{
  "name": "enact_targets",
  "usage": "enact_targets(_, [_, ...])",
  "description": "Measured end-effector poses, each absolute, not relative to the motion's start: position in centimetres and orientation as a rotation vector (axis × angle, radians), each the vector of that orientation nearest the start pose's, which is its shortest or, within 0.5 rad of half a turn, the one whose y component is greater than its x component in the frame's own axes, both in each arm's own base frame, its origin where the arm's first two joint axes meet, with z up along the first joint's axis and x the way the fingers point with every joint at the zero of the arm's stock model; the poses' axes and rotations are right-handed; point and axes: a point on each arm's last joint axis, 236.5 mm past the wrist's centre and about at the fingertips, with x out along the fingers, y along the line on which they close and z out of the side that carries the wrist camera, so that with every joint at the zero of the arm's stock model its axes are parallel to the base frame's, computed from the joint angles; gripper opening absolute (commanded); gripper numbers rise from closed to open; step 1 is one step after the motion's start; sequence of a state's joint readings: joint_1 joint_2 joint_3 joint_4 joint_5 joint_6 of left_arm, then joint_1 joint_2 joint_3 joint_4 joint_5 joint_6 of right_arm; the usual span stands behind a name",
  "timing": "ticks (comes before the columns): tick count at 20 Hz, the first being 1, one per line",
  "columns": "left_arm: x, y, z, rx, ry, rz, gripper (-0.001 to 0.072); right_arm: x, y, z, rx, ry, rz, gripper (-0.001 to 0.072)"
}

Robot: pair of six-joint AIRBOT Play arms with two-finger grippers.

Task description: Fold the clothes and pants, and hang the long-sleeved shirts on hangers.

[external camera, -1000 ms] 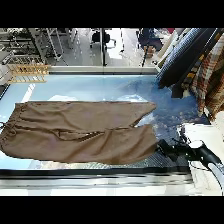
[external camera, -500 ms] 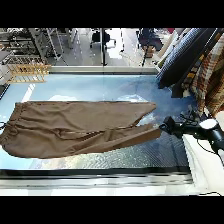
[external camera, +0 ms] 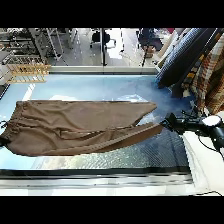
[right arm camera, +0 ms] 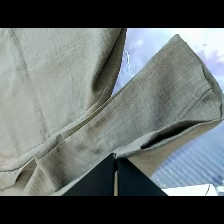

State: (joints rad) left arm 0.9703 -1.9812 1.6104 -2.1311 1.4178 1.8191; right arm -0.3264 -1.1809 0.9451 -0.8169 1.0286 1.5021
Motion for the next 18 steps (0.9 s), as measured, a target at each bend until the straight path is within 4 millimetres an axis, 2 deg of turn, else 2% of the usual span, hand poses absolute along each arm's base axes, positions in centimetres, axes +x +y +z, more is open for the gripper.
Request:
enact_targets(2, [35.0,28.1,-11.1,-1.109,1.251,0.194,0.0007,39.1,1.4,3.1,0.862,1.049,0.077,0.0019])
enact_targets(4, [37.4,28.0,-9.1,-1.154,1.154,0.146,0.0007,39.6,1.3,3.8,0.86,1.031,0.082,0.0019])
enact_targets(6, [39.8,28.6,-5.7,-1.162,1.047,0.094,0.0007,41.0,0.7,6.2,0.844,0.966,0.088,0.0019])
enact_targets(8, [41.7,29.6,-1.2,-1.116,0.942,0.059,0.0007,42.8,-0.1,10.2,0.775,0.874,0.112,0.0019])
enact_targets(9, [42.1,30.0,1.0,-1.068,0.903,0.043,0.0008,43.1,-0.5,11.7,0.719,0.854,0.125,0.0018])
enact_targets(10, [42.0,30.3,2.7,-1.008,0.883,0.03,0.0008,42.7,-0.7,12.3,0.651,0.869,0.133,0.0018])
enact_targets(11, [41.4,30.7,3.8,-0.928,0.882,0.026,0.0009,41.7,-0.8,11.8,0.591,0.922,0.136,0.0018])
enact_targets(13, [39.5,31.6,4.1,-0.805,0.926,0.036,0.0009,37.7,-0.9,8.0,0.484,1.118,0.125,0.0018])
enact_targets(16, [36.0,32.9,2.8,-0.73,1.003,0.056,0.0009,30.0,-0.9,1.5,0.402,1.396,0.093,0.0018])
enact_targets(18, [33.4,33.3,1.1,-0.717,1.062,0.057,0.0009,25.4,-0.5,-1.5,0.385,1.52,0.081,0.0019])
